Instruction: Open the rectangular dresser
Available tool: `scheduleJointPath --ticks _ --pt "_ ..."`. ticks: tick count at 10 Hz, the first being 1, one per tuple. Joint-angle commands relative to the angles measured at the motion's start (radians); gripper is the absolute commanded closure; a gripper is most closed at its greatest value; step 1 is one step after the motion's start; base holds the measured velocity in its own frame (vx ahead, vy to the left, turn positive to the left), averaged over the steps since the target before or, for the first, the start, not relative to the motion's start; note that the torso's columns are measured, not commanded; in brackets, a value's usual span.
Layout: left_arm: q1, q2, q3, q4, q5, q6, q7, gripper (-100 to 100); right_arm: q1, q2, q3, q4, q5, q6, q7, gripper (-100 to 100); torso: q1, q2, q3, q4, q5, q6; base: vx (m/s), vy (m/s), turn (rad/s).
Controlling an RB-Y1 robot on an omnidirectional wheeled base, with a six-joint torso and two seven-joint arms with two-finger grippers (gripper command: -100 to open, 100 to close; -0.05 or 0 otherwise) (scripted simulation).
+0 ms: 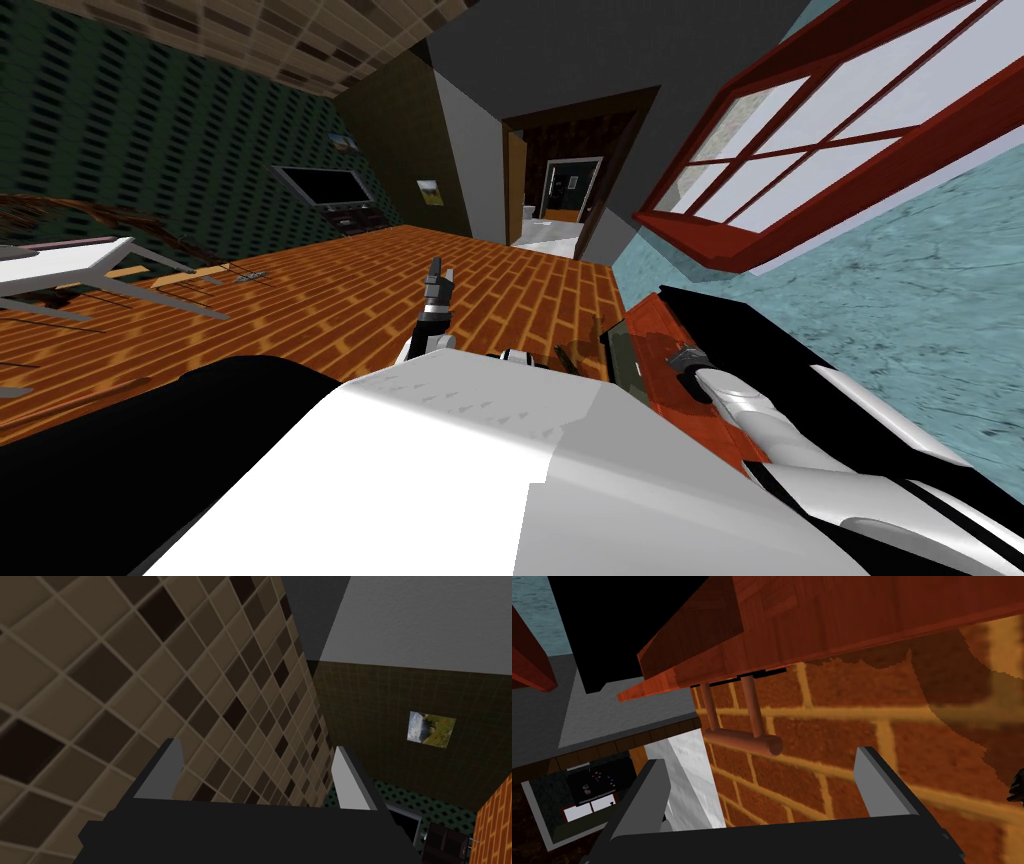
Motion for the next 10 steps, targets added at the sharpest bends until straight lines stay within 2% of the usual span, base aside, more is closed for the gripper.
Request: scheduleJointPath --ticks 1,2,4,5,6,7,8,9,10 --pt "0.000 0.000 0.000 0.000 0.000 0.000 0.000 0 -0.035 -0.010 0.080 0.029 -0.078 0.027 0.033 -100 -0.001 0.001 0.000 0.000 0.000 0.000 -0.026 -0.018 0.006" --pt "0.000 0.000 0.000 0.000 0.000 0.000 0.000 0 -0.035 -0.010 0.097 0.029 -0.095 0.027 0.033 -100 -0.001 0.001 0.001 0.000 0.000 0.000 -0.016 -0.009 -0.001" --pt "0.000 0.000 0.000 0.000 0.000 0.000 0.000 0 -0.035 -0.010 0.097 0.029 -0.095 0.027 0.033 -100 0.000 0.000 0.000 0.000 0.000 0.000 0.000 0.000 0.000" --pt "0.000 0.000 0.000 0.000 0.000 0.000 0.000 0 -0.071 -0.024 0.138 0.059 -0.140 0.051 0.068 -100 0.000 0.000 0.000 0.000 0.000 0.000 -0.016 -0.010 0.001" --pt "0.000 0.000 0.000 0.000 0.000 0.000 0.000 0 -0.071 -0.024 0.175 0.059 -0.187 0.051 0.068 -100 -0.001 0.001 0.000 0.000 0.000 0.000 -0.024 -0.018 0.006" --pt "0.000 0.000 0.000 0.000 0.000 0.000 0.000 0 -0.106 -0.038 0.227 0.088 -0.221 0.075 0.097 -100 -0.001 0.002 0.001 0.000 0.000 0.000 -0.037 -0.028 0.001" --pt "0.000 0.000 0.000 0.000 0.000 0.000 0.000 0 -0.106 -0.038 0.249 0.088 -0.246 0.075 0.104 -100 -0.001 0.002 0.001 0.001 0.000 0.000 -0.033 -0.024 0.004" --pt "0.000 0.000 0.000 0.000 0.000 0.000 0.000 0 -0.106 -0.038 0.254 0.088 -0.278 0.075 0.104 -100 -0.001 0.001 0.001 0.000 0.000 0.000 -0.016 -0.009 -0.002" --pt "0.000 0.000 0.000 0.000 0.000 0.000 0.000 0 -0.105 -0.038 0.249 0.087 -0.260 0.076 0.101 -100 0.000 0.000 0.000 0.000 0.000 0.000 -0.006 -0.003 -0.002"
